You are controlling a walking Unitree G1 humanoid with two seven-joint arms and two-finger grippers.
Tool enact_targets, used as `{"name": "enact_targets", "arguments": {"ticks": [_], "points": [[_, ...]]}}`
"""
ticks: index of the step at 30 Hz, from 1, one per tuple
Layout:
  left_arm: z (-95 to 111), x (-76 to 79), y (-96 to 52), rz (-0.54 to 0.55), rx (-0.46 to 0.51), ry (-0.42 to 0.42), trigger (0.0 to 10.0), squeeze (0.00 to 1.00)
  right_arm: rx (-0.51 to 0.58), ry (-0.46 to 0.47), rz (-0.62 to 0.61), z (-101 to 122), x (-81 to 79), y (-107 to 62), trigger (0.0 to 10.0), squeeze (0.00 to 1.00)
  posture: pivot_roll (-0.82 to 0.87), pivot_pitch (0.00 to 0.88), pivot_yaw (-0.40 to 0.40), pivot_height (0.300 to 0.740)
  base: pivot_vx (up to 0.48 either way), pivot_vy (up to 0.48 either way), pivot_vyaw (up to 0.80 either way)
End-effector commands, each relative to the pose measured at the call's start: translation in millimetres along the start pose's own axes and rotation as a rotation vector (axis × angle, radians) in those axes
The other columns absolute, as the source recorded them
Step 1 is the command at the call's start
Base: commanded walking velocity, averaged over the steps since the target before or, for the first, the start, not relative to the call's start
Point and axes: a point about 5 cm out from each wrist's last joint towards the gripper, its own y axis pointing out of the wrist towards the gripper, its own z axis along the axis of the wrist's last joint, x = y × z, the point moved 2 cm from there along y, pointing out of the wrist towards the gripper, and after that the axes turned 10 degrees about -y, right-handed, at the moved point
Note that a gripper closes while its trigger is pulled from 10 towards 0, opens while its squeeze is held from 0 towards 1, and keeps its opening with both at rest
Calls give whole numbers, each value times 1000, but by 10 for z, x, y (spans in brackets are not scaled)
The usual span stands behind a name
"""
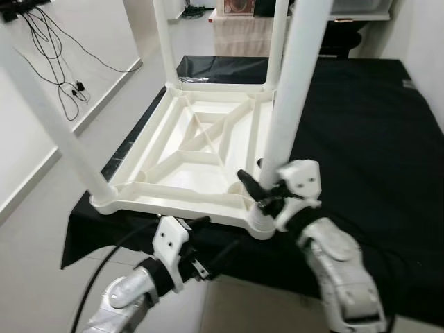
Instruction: Building children table
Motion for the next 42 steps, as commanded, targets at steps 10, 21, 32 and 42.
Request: {"name": "enact_targets", "arguments": {"ticks": [10, 21, 32, 42], "points": [[-35, -78, -21, 35, -16, 6, 10000, 0, -103, 92, 57, -226, -180, 111, 10000, 1000, -3, 167, 59, 740, 0, 0, 0], [-37, -53, -5, 17, -22, 14, 10000, 0, 166, 46, 510, 97, -137, 234, 10000, 0, 34, 159, 68, 740, 0, 0, 0], [-12, 138, -53, -29, -15, 58, 10000, 0, 142, 64, 815, 57, 245, 303, 10000, 0, 64, 157, 52, 740, 0, 0, 0], [101, 306, -124, -12, 36, 64, 10000, 0, 40, 125, 833, -257, 396, 285, 0, 0, 64, 150, 48, 740, 0, 0, 0]]}}
